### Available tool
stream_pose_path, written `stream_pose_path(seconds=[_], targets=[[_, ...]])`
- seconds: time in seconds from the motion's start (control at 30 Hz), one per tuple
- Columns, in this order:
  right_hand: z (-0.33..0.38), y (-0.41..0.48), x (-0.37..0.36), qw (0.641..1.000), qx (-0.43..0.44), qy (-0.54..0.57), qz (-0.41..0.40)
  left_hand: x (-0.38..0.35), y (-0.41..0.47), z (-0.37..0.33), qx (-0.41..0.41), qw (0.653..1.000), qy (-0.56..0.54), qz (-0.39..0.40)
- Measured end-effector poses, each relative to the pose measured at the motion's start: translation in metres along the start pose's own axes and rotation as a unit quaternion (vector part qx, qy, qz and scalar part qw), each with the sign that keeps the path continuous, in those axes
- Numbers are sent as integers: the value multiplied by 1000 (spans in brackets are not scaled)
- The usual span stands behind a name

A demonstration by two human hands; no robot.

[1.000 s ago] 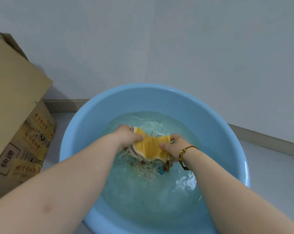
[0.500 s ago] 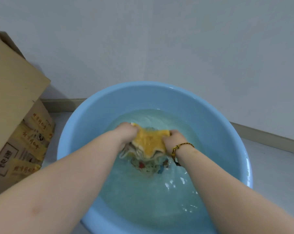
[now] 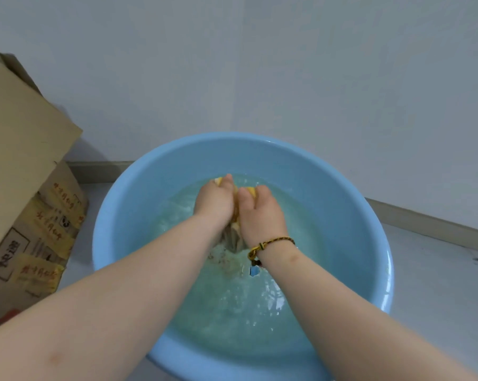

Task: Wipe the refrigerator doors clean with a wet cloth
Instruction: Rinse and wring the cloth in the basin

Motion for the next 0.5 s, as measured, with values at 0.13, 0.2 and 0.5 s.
stream_pose_path(seconds=[0.13,0.2,0.5], targets=[[3,9,14,999,-14,8,-35,-6,-19,-5,-43,998,-28,31],[1,11,23,996,-50,46,-53,-12,-29,-9,-78,995,-5,57],[-13,14,23,984,-123,129,5,22,3,-16,22,997,-61,-29]])
Point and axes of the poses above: each hand's wrist, its own y-axis towards the middle knuckle, its own x-axis out of the back of the hand, z = x × y, the point moved 1 cm from there along y, towards the middle knuckle, and after that the axes turned 1 degree about -y, right-handed, at the moved point
